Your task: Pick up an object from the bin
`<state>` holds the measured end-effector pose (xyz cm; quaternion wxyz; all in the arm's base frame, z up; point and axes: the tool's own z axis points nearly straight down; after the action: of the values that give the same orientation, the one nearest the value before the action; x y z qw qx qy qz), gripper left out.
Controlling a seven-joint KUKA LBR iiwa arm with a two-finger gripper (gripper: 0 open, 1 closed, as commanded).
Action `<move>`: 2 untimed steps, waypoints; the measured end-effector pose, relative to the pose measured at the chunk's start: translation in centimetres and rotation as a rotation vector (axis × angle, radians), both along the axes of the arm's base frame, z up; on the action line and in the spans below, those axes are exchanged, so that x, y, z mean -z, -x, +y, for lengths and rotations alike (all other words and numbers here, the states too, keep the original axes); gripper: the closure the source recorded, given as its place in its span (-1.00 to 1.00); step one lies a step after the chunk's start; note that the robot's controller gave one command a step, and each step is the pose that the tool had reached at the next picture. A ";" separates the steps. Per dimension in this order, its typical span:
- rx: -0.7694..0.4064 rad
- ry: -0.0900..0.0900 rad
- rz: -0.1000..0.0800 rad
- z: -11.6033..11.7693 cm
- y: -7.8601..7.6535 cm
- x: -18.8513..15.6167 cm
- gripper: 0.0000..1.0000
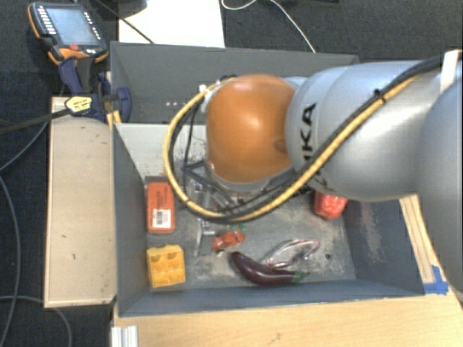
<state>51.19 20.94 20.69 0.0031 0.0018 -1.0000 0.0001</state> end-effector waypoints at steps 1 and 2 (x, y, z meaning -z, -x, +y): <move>0.006 -0.002 -0.008 -0.1 -0.2 -0.5 -1.00; 0.104 -0.002 -0.008 -1.1 -2.5 6.3 -1.00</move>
Offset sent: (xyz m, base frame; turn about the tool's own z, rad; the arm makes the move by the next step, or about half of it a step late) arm 0.0455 -0.0226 -0.1369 0.2113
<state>53.65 19.84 14.42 -0.0009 -0.0504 -0.9987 -0.0012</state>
